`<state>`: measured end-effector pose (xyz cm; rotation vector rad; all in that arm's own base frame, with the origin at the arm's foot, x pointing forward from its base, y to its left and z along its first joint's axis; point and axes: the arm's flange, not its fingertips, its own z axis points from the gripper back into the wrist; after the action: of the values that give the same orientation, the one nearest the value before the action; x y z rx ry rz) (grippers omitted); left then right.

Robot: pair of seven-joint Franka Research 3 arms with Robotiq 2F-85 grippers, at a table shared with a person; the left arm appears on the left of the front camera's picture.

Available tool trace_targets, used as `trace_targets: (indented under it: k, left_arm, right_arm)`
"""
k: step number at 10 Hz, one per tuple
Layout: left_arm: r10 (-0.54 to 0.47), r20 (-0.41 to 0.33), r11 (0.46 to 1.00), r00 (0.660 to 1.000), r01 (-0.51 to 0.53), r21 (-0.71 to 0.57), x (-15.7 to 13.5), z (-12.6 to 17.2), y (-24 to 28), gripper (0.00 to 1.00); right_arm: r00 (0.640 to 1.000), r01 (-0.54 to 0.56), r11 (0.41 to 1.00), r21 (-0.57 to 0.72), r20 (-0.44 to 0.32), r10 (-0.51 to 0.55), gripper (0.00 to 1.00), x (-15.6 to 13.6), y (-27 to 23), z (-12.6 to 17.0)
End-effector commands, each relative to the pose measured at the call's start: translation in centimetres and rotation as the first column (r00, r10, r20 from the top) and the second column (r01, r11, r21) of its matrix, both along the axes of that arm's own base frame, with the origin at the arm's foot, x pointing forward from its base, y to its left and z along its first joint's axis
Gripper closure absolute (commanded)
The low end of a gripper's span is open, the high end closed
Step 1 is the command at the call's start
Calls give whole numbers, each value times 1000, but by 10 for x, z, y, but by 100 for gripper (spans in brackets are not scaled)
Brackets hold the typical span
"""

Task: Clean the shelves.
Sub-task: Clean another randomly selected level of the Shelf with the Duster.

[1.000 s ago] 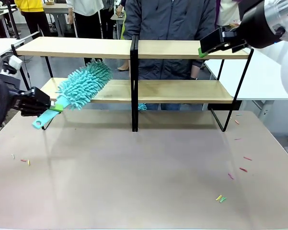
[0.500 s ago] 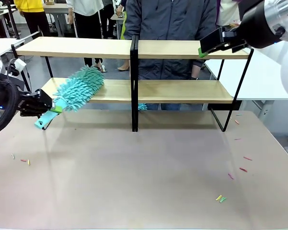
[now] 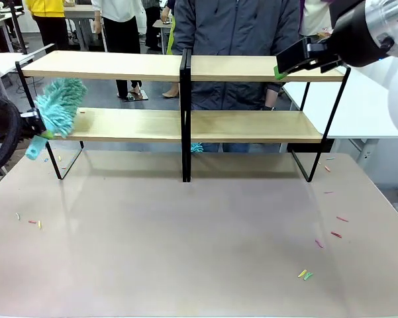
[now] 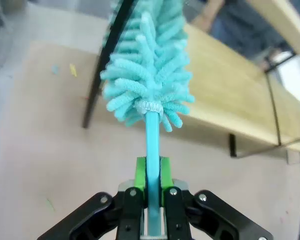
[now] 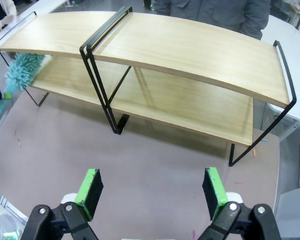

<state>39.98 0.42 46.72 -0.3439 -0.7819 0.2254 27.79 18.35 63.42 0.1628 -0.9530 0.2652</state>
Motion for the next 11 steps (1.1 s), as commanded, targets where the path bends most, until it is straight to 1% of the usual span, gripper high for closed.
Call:
trace_targets:
  k: [1,2,3,4,5,6,7,9,10,11]
  left_arm:
    - [83,-11,992,996,-82,91,-62,-15,-17,100]
    - [70,-32,992,997,-66,110,-63,-16,-20,100]
    - [35,-46,993,998,-29,117,-63,-17,-23,100]
    - [2,-51,995,999,3,103,-65,-16,-26,100]
    - [-31,-27,996,999,33,80,-63,-14,-26,100]
    - [-79,-24,996,997,80,51,-63,-11,-27,100]
    - [-140,7,990,990,140,3,-66,-7,-26,100]
    - [-208,77,975,975,213,-63,-73,1,-19,100]
    - [-250,100,962,963,259,-90,-76,4,-17,100]
    - [-297,94,947,950,306,-101,-79,6,-15,100]
  right_arm:
    - [1000,-1,1000,4,-2,1,0,1,0,1]
    - [1000,-1,1000,4,-2,1,0,1,0,1]
    - [1000,-1,1000,4,-2,1,0,1,0,1]
    - [1000,-1,1000,4,-2,1,0,1,0,1]
    - [1000,-1,1000,4,-2,1,0,1,0,1]
    - [1000,-1,1000,4,-2,1,0,1,0,1]
    - [1000,-1,1000,4,-2,1,0,1,0,1]
    - [1000,-1,1000,4,-2,1,0,1,0,1]
    - [1000,-1,1000,4,-2,1,0,1,0,1]
    - [1000,-1,1000,4,-2,1,0,1,0,1]
